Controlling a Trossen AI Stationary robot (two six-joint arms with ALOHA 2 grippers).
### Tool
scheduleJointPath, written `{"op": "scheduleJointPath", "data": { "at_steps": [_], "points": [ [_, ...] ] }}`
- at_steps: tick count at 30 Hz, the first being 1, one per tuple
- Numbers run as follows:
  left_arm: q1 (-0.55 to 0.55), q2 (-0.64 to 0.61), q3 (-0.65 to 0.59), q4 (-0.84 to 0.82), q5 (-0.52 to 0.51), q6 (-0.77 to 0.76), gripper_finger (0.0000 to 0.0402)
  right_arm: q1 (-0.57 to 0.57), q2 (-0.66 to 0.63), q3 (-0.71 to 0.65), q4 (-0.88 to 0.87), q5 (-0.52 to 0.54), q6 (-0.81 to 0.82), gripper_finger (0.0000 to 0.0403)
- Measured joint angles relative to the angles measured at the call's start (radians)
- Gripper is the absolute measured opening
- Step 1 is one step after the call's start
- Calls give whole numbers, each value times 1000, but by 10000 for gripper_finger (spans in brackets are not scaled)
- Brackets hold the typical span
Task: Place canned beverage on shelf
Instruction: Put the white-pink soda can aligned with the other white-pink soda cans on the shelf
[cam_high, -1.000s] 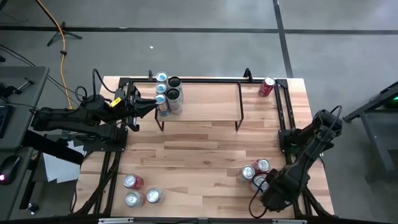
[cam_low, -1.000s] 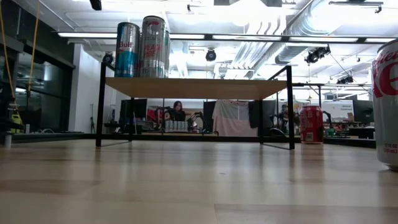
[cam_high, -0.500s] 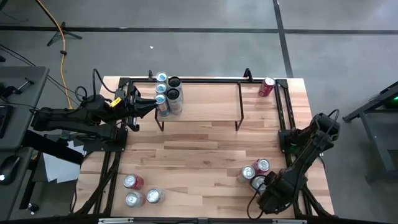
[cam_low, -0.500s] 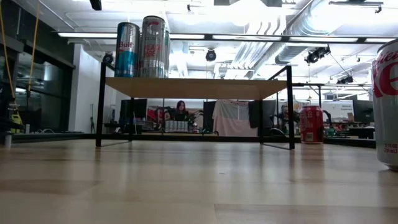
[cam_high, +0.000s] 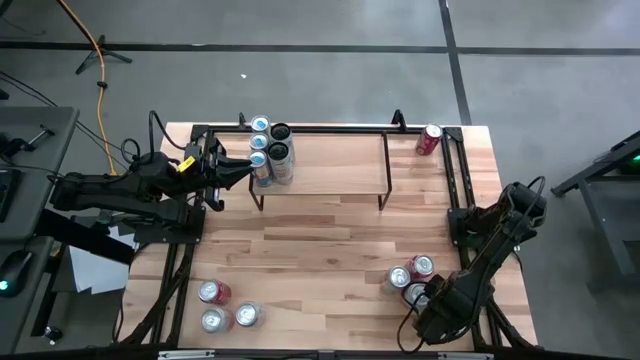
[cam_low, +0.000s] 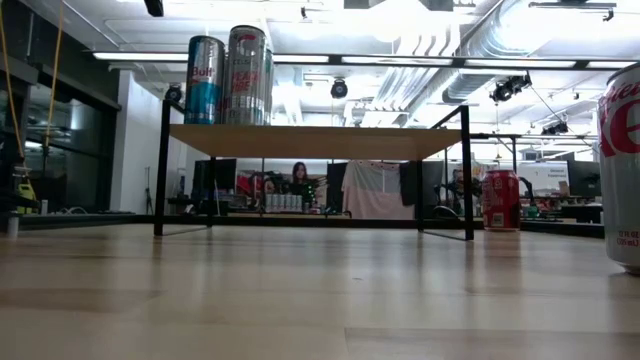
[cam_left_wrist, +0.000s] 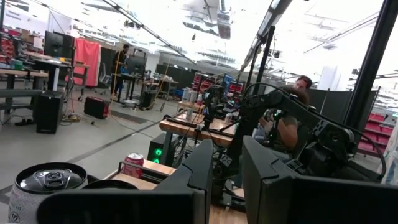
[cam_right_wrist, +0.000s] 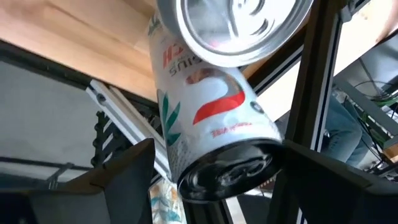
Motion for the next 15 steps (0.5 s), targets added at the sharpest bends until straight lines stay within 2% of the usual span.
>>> {"op": "scheduleJointPath", "data": {
  "at_steps": [3, 8, 15],
  "points": [
    [0, 0, 0, 0, 0, 0, 29, 0, -1, -12, 7, -7, 5, 321],
    [0, 0, 0, 0, 0, 0, 29, 0, 0, -105, 105, -89, -24, 321],
    [0, 0, 0, 24, 0, 0, 29, -11, 0, -115, 113, -73, -69, 318]
  ]
}}
